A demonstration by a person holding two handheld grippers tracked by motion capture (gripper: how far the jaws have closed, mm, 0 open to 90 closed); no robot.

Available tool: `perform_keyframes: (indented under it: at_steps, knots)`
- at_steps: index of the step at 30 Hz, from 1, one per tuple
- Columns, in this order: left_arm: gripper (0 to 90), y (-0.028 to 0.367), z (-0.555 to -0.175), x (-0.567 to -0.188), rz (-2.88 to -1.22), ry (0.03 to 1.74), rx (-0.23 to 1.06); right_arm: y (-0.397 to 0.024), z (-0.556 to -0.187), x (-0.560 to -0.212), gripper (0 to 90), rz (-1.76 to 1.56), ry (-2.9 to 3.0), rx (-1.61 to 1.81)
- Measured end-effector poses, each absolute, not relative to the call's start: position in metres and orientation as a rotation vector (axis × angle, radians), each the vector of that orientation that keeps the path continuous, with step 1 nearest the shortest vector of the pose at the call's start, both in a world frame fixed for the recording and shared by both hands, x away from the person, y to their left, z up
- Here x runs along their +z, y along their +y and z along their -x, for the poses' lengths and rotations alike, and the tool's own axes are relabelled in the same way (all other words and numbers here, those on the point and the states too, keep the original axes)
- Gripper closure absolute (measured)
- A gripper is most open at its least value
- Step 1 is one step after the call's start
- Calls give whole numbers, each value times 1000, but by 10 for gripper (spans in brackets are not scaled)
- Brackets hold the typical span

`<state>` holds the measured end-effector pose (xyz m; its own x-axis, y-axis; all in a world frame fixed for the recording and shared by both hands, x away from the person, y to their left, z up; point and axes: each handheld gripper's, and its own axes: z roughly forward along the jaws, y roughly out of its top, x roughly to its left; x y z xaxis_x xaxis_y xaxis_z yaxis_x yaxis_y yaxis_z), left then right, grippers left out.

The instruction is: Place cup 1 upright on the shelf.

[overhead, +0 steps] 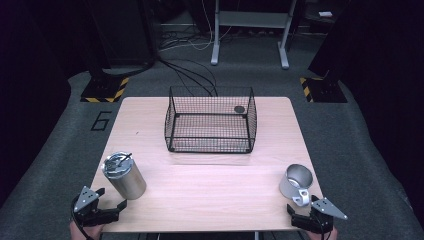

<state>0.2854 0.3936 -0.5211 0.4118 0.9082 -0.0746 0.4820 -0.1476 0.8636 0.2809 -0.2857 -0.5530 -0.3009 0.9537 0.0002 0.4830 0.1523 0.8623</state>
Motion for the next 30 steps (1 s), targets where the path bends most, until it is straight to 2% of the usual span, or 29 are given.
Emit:
perform_keyframes:
  at_steps: [4,30]
  knots:
    - [0,390,-283,-510,-1762,1187,583,-286,-281,-553,0,-1368,1863,1067]
    - [0,380,-294,-453,-1656,1140,647,-286,-281,-553,0,-1363,1854,1080]
